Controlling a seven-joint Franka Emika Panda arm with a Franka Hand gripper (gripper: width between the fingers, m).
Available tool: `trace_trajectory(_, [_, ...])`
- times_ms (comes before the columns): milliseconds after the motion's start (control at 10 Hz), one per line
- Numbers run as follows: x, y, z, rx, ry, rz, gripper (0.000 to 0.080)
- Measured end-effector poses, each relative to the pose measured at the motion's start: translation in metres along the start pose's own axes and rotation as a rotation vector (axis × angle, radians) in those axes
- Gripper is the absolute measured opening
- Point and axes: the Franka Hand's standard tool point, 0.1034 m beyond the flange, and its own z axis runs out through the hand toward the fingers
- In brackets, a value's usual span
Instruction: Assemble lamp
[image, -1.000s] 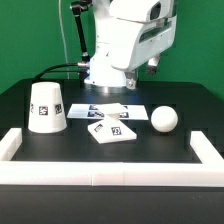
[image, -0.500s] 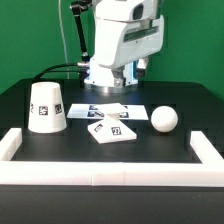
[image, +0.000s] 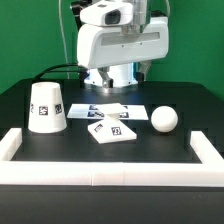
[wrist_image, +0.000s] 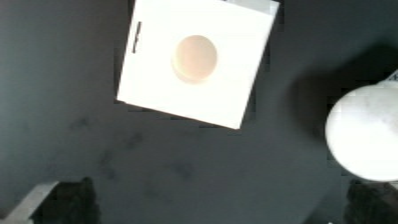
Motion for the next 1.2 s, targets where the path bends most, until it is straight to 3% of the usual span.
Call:
trace_trajectory(300, [-0.007,0.006,0.005,-0.001,0.001,0.141,0.0699])
trace_trajectory(800, [-0.023,0.022,0.034,-0.011,0.023,0.145,0.0699])
trace_trajectory(1200, [-0.028,0.017,0.059,0.008,-0.006,0.152,0.0699])
